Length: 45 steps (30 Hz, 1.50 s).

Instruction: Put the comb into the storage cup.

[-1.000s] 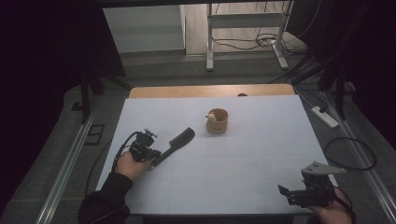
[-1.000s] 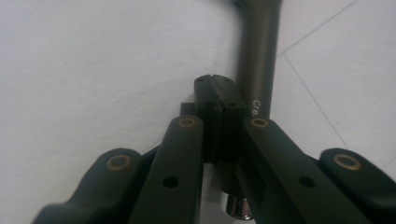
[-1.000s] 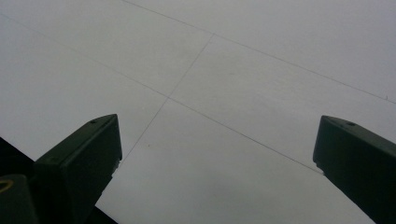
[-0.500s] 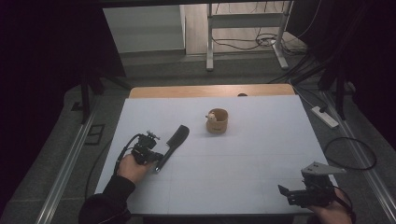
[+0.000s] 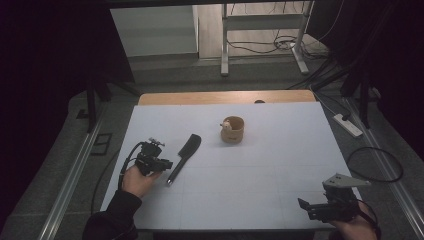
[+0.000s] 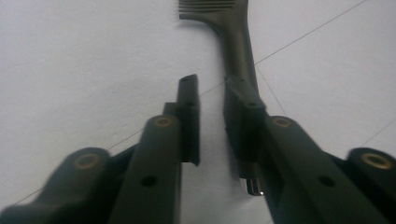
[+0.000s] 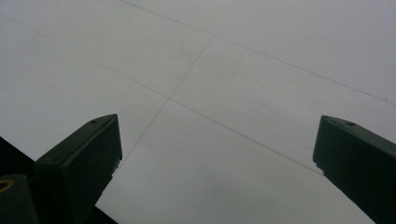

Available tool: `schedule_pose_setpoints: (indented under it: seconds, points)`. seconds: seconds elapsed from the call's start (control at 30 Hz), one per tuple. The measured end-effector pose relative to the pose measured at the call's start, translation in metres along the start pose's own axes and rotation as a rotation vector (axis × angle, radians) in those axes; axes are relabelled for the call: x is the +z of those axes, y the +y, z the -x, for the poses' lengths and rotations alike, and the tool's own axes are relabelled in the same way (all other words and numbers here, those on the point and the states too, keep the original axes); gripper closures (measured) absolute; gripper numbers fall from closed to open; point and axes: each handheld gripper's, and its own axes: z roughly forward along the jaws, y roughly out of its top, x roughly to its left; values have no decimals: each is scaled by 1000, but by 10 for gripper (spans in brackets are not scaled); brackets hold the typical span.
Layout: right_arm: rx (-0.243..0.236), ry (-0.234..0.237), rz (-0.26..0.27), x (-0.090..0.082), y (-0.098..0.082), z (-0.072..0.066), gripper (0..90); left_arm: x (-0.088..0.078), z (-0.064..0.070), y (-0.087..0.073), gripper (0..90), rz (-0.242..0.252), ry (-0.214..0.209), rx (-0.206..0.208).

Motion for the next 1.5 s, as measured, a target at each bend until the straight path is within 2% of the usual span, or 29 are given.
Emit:
schedule_pose_setpoints:
  seconds: [0.03,0.1,0.13,0.2,0.23,0.37,0.4,0.5,0.7,0.83,0.97,1.2,1.5]
  points:
    - [-1,0,1,0,0,0,13,-3,1,-1,655,14,1,-6]
    - [-1,0,2,0,0,0,13,-4,1,-1,632,21,3,-9]
    - [0,0,2,0,0,0,13,-7,2,-1,562,32,2,-13]
    - [-1,0,2,0,0,0,13,-8,3,-1,489,39,1,-15]
    - [-1,0,2,0,0,0,13,-10,3,-1,489,46,3,-17]
    - [-1,1,3,0,0,0,13,-15,6,-2,304,78,-6,-21]
    - [-1,1,3,0,0,0,13,-16,7,-2,304,81,-16,-25]
    - [-1,1,2,0,0,0,13,-17,10,-3,198,79,-34,-20]
    - [-1,1,2,0,0,0,13,-18,14,-3,92,79,-31,-6]
    - [-2,1,2,0,0,0,13,-19,17,-3,48,89,-35,3]
    - [-2,2,1,0,0,0,13,-18,22,-2,0,94,-23,37]
    - [-2,2,-2,0,0,0,13,-14,28,1,0,102,8,77]
    - [-3,2,-5,1,0,0,12,-10,32,5,0,103,17,98]
